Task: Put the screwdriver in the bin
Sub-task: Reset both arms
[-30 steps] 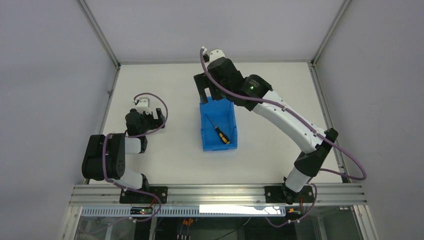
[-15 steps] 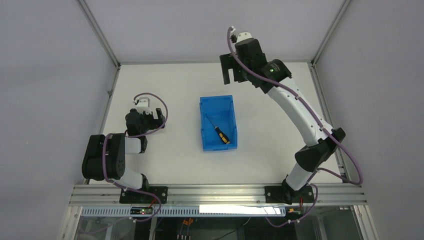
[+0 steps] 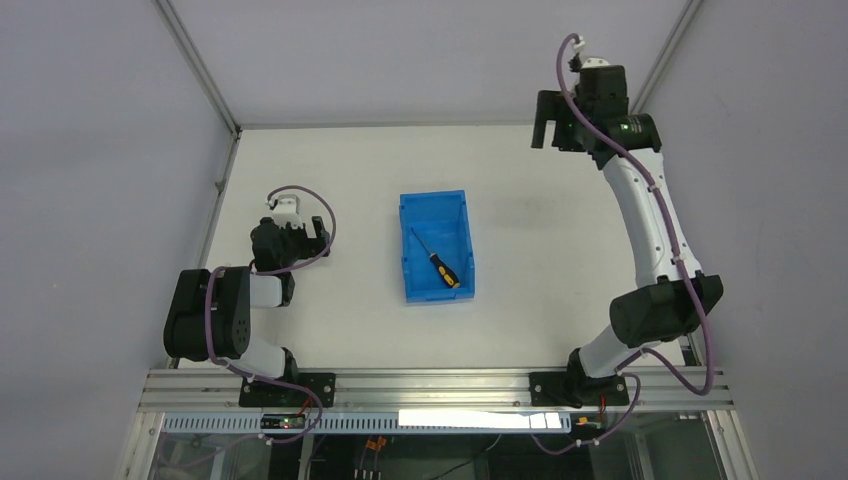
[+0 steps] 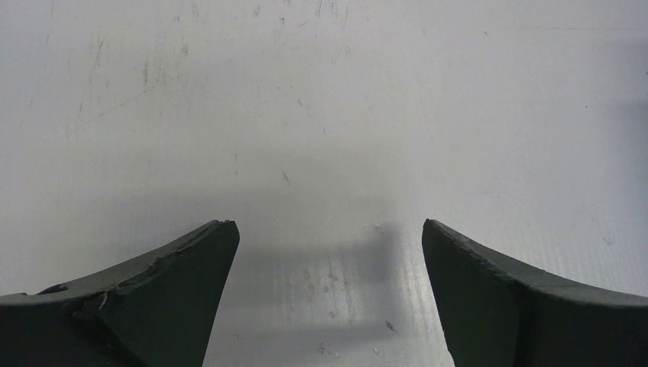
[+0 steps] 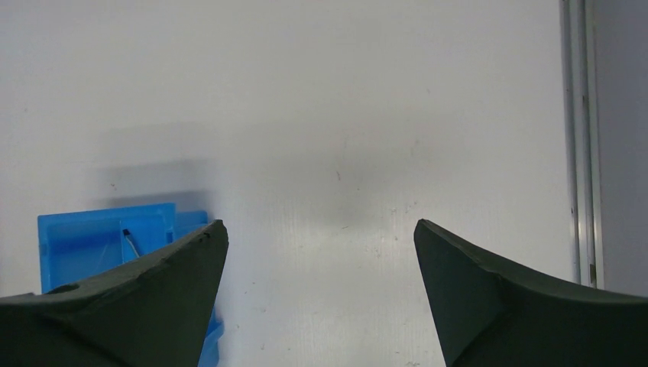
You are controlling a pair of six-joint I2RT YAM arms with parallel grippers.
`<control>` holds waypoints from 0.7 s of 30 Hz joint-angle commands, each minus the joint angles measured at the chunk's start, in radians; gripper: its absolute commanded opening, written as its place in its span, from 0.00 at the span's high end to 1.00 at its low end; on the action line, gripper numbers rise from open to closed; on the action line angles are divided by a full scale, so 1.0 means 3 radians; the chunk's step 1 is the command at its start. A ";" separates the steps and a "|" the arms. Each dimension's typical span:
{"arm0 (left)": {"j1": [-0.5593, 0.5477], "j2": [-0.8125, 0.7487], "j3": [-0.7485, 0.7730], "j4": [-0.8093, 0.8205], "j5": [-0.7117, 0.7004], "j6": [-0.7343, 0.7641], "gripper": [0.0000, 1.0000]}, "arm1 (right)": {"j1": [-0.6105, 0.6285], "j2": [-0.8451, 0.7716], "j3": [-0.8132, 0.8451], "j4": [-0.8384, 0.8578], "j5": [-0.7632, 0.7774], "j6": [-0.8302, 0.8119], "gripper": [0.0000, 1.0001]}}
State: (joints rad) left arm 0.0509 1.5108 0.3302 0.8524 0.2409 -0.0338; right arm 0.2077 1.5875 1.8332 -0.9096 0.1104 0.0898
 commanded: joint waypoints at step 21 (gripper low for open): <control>-0.0027 -0.0012 0.0065 0.0073 -0.0006 0.0042 0.01 | -0.0784 -0.0114 -0.0067 0.0335 -0.0643 -0.0167 0.01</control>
State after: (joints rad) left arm 0.0509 1.5108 0.3302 0.8524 0.2409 -0.0338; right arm -0.0231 1.5719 1.7836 -0.8574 -0.0685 0.0505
